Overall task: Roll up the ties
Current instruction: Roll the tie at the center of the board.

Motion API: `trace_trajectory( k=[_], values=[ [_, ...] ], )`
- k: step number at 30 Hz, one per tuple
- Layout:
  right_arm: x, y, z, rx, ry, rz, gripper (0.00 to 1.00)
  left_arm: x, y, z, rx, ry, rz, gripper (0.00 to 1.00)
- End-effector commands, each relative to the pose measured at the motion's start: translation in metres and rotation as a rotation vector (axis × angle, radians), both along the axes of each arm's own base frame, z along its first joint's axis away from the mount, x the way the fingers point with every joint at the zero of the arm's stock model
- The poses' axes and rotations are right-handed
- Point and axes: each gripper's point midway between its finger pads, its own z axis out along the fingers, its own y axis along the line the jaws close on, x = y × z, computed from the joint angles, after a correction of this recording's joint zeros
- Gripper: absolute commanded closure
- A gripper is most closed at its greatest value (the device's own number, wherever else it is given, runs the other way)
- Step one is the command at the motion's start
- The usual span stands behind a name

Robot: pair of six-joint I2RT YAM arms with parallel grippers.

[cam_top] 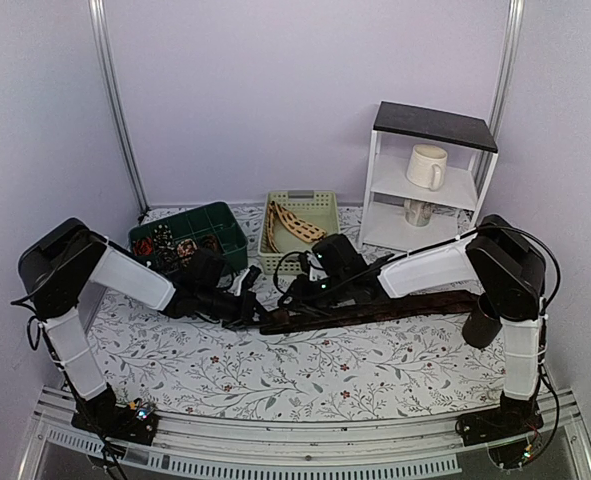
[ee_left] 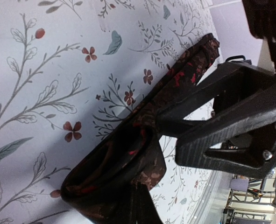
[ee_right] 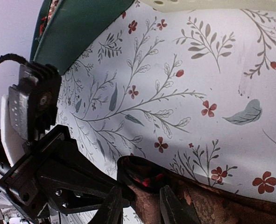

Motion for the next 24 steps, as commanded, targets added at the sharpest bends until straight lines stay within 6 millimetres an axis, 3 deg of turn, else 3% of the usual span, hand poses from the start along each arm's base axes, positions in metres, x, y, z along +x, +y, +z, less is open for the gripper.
trace_trajectory(
  k=[1,8,12,15,16,21,24],
  values=[
    [-0.007,-0.001,-0.03,-0.062,0.047,0.022,0.72,0.004,-0.006,-0.001,0.006,-0.022,0.002,1.0],
    [-0.013,-0.001,-0.042,-0.091,0.066,0.028,0.72,0.004,-0.007,-0.003,0.013,-0.024,0.013,1.0],
    [-0.013,-0.003,-0.046,-0.105,0.066,0.023,0.79,0.003,-0.007,-0.004,0.018,-0.021,0.021,1.0],
    [-0.012,-0.003,-0.048,-0.105,0.053,0.03,0.81,0.006,-0.005,0.005,0.015,-0.058,0.032,1.0],
    [-0.013,-0.002,-0.048,-0.099,0.048,0.035,0.82,0.008,-0.004,0.01,0.021,-0.081,0.033,0.98],
    [-0.013,-0.001,-0.048,-0.076,0.026,0.045,0.82,0.021,0.009,0.04,0.115,-0.255,0.032,0.71],
    [-0.012,0.0,-0.047,-0.07,0.017,0.046,0.82,0.035,0.018,0.064,0.195,-0.406,0.021,0.63]
  ],
)
